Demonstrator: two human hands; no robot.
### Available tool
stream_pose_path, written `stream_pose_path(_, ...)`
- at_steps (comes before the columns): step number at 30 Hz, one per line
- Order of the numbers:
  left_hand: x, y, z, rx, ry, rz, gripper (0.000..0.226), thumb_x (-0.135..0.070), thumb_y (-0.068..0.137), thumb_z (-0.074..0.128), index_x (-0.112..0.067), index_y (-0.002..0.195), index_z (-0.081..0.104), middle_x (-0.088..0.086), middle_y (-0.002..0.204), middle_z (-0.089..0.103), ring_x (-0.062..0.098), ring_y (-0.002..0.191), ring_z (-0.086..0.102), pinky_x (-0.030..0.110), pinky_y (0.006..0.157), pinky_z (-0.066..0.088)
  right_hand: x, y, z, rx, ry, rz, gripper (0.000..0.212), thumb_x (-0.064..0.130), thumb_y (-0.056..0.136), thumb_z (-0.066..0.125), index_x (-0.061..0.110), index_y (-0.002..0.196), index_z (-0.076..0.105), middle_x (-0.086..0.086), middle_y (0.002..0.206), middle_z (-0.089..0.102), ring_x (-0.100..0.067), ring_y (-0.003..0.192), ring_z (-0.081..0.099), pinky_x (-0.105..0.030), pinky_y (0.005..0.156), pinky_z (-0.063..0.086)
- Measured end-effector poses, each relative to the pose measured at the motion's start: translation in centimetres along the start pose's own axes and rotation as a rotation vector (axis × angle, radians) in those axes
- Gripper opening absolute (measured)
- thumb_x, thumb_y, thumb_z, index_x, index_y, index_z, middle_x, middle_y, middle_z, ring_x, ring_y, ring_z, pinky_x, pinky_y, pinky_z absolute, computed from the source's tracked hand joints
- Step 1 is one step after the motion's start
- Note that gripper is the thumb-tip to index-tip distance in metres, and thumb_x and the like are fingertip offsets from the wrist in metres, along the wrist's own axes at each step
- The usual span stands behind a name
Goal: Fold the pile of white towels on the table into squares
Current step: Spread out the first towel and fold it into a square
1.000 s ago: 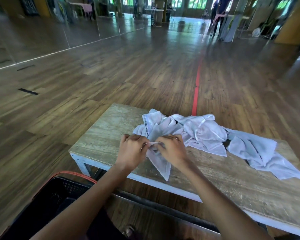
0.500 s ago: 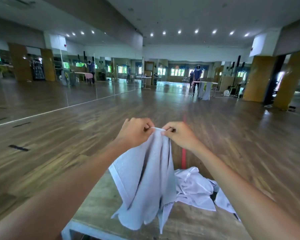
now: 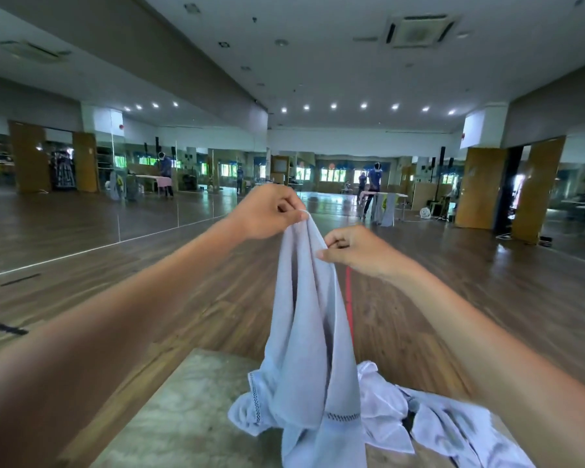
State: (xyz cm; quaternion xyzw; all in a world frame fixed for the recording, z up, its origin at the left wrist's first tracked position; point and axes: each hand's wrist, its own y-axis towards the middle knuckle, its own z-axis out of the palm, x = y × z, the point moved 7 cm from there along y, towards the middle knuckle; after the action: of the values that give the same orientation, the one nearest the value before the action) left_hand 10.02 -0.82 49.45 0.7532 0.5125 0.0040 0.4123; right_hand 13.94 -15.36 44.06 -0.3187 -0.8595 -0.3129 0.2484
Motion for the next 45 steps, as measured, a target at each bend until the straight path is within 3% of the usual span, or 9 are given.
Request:
stream_pose_path(4, -0.5, -0.2, -0.7, -0.008, -0.012, 0.013, 0.004, -0.020, 0.086, 0.067, -0.016, 0.086, 0.068, -0.003, 0.086, 0.070, 0.009, 0.082, 0.066, 0.023, 0.078, 0.051, -1.6, -1.5, 0.3, 0.075, -0.032, 0.062, 0.014, 0.011, 0.088, 0.065, 0.013, 0.074, 0.061, 0.007, 0.067, 0.060, 0.002, 0.056, 0.052, -0.013, 0.061, 0.039)
stream_pose_path(9, 0.3, -0.8, -1.7, -0.028, 0.014, -0.021, 0.004, -0.020, 0.087, 0.067, -0.015, 0.086, 0.067, -0.003, 0.087, 0.069, 0.011, 0.085, 0.066, 0.026, 0.081, 0.052, -4.5, -2.7, -0.5, 0.081, -0.097, 0.140, 0.009, 0.011, 0.086, 0.067, 0.002, 0.086, 0.067, -0.008, 0.077, 0.064, -0.014, 0.068, 0.053, -0.030, 0.067, 0.038)
stream_pose_path(15, 2.2, -1.9, -2.3, 0.011, 0.068, -0.069, 0.005, -0.021, 0.088, 0.065, -0.017, 0.085, 0.065, 0.002, 0.081, 0.070, 0.017, 0.076, 0.065, 0.029, 0.074, 0.054, -5.7, -3.3, -2.5, 0.013, -0.089, 0.174, 0.006, 0.008, 0.089, 0.062, 0.006, 0.091, 0.068, -0.002, 0.086, 0.069, -0.007, 0.076, 0.061, -0.017, 0.072, 0.045)
stream_pose_path(19, 3.5, -2.6, 0.3, 0.228, 0.168, -0.114, 0.005, -0.015, 0.089, 0.060, -0.017, 0.092, 0.063, -0.004, 0.076, 0.066, 0.018, 0.080, 0.065, 0.032, 0.076, 0.052, -4.1, -3.0, -3.5, -0.086, -0.002, 0.129, 0.010, 0.015, 0.091, 0.062, 0.011, 0.094, 0.071, 0.004, 0.095, 0.071, -0.005, 0.089, 0.064, -0.016, 0.082, 0.048)
stream_pose_path(23, 3.0, -4.4, 5.8, 0.434, -0.008, -0.191, 0.040, -0.041, 0.078, 0.074, -0.021, 0.109, 0.059, 0.002, 0.090, 0.068, 0.006, 0.081, 0.062, 0.026, 0.086, 0.048, -1.8, -2.3, -2.5, -0.079, -0.064, 0.068, 0.009, 0.017, 0.090, 0.064, 0.014, 0.090, 0.072, 0.007, 0.093, 0.070, -0.002, 0.089, 0.062, -0.016, 0.081, 0.046)
stream_pose_path(30, 1.8, -5.1, 10.6, 0.316, -0.314, -0.148, 0.039, -0.029, 0.080, 0.074, 0.006, 0.090, 0.062, 0.007, 0.074, 0.054, 0.014, 0.068, 0.044, 0.029, 0.067, 0.035, -0.6, -2.5, -1.4, -0.065, -0.185, -0.001, 0.011, 0.013, 0.088, 0.065, 0.008, 0.094, 0.073, 0.007, 0.087, 0.069, 0.004, 0.077, 0.058, -0.010, 0.069, 0.044)
stream_pose_path(35, 1.3, -4.4, 10.8, 0.201, -0.370, -0.086, 0.020, -0.019, 0.080, 0.074, -0.001, 0.081, 0.067, 0.005, 0.073, 0.065, 0.011, 0.067, 0.055, 0.026, 0.068, 0.043, -0.6, -3.1, -2.2, -0.069, -0.156, 0.019, 0.012, 0.012, 0.086, 0.067, 0.007, 0.095, 0.073, 0.004, 0.090, 0.071, -0.003, 0.084, 0.063, -0.016, 0.078, 0.049)
stream_pose_path(39, 0.7, -4.1, 10.0, 0.206, -0.378, -0.055, 0.008, -0.016, 0.082, 0.072, -0.010, 0.081, 0.068, 0.006, 0.080, 0.071, 0.012, 0.073, 0.063, 0.026, 0.072, 0.049, -1.3, -3.6, -2.3, -0.063, -0.181, 0.053, 0.009, 0.012, 0.085, 0.068, 0.008, 0.091, 0.073, 0.007, 0.078, 0.067, 0.005, 0.064, 0.057, -0.014, 0.066, 0.043)
stream_pose_path(45, 0.2, -3.8, 7.7, 0.301, -0.275, -0.026, 0.015, -0.024, 0.085, 0.069, -0.009, 0.082, 0.067, 0.003, 0.078, 0.069, 0.007, 0.072, 0.061, 0.019, 0.073, 0.045, -4.3, -5.0, -0.2, 0.014, -0.208, 0.184, 0.003, 0.012, 0.076, 0.068, 0.013, 0.074, 0.068, -0.004, 0.069, 0.060, -0.012, 0.059, 0.046, -0.025, 0.057, 0.034)
